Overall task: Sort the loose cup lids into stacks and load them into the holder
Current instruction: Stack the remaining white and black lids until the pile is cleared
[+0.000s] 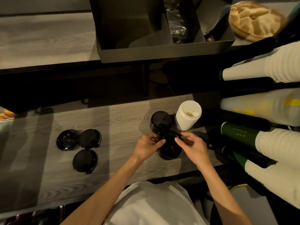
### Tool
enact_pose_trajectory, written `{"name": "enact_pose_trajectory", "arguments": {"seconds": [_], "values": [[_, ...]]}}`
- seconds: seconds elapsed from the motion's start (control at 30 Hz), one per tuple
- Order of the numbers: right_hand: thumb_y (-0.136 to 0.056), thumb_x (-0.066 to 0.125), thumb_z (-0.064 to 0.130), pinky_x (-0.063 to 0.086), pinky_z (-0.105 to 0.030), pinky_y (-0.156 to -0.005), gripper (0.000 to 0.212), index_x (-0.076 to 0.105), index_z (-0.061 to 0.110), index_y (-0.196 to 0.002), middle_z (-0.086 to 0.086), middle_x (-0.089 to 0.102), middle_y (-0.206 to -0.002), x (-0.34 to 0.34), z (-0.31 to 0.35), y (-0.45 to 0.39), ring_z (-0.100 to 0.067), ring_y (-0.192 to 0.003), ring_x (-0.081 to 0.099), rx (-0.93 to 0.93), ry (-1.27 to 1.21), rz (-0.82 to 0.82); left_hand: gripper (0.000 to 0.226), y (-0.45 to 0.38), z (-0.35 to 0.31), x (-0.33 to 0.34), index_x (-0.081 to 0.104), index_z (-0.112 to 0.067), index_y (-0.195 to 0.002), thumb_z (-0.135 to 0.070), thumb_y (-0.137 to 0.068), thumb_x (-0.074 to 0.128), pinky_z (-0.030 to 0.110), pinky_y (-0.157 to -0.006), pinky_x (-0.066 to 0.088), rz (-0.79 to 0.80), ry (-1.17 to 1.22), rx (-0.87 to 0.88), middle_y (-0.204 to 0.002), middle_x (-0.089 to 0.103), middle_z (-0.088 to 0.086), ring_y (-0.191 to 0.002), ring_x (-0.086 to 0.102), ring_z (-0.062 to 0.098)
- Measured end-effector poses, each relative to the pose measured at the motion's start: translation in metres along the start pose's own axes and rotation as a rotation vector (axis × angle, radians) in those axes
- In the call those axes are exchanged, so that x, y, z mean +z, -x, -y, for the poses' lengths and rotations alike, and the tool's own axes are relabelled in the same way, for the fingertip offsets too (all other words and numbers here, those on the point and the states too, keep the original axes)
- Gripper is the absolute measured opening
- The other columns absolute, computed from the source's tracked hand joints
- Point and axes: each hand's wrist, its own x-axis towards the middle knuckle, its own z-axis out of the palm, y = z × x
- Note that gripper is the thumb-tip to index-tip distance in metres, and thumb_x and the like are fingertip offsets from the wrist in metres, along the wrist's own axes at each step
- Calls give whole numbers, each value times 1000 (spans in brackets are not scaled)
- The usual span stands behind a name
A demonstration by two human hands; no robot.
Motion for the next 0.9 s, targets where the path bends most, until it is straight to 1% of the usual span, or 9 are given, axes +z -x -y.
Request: {"name": "enact_pose_trajectory", "arguments": {"seconds": [0.07,0.17,0.23,0.3,0.37,0.5,0.7,0.8,0.9], "values": [[-89,79,36,46,-11,-74,32,73,21,-117,14,71,-98,1,-4,0,1,-94,66,-8,22,-9,21,0,4,5,75,-14,-103,-28,-87,80,48,-83,62,-25,-90,44,-89,77,8,-85,76,23],[-91,78,32,45,-4,-64,25,73,21,-113,21,67,-91,3,-9,0,9,-84,61,-10,43,-24,20,0,5,10,76,-12,-100,-28,-88,79,43,-78,62,-64,-214,84,-83,76,5,-78,75,20],[-91,78,31,44,-4,-63,25,73,22,-114,23,64,-89,5,-14,0,11,-83,59,-16,63,-25,23,-1,7,12,75,-10,-102,-28,-88,79,30,-71,61,-80,-278,101,-79,74,1,-71,72,14],[-92,77,32,42,-6,-65,26,73,21,-115,22,64,-89,6,-17,0,9,-83,59,-15,86,-28,26,0,8,14,75,-9,-105,-28,-88,79,13,-62,53,-91,-321,109,-76,70,-4,-66,67,5],[-92,76,35,42,-8,-67,29,72,21,-118,17,66,-91,7,-21,-1,5,-84,60,-1,90,-29,30,-1,10,16,74,-8,-109,-28,-87,80,8,-60,48,-99,-340,124,-79,70,-4,-67,65,2],[-93,75,36,43,-10,-68,29,71,22,-118,8,70,-101,7,-26,-2,-3,-92,63,16,81,-14,35,-3,11,17,73,-8,-112,-29,-85,82,5,-61,47,-104,-349,132,-82,68,-4,-67,61,-6],[-93,74,36,43,-9,-71,30,69,24,-120,10,68,-101,11,-32,0,-4,-95,64,15,45,-22,41,-3,15,18,73,-8,-112,-32,-81,85,5,-62,47,-128,-339,158,-83,71,-5,-66,62,-6],[-94,73,32,41,-8,-71,30,68,23,-122,11,65,-103,13,-35,1,5,-90,58,22,25,-28,41,1,17,19,73,-10,-113,-32,-81,85,6,-63,49,-147,-331,196,-86,71,-6,-69,66,-2],[-94,73,35,49,-20,-80,36,66,21,-126,10,62,-108,18,-41,1,0,-97,60,41,-7,-42,45,2,20,19,73,-17,-119,-37,-80,84,8,-65,51,-169,-340,245,-100,71,-2,-76,68,4]]}}
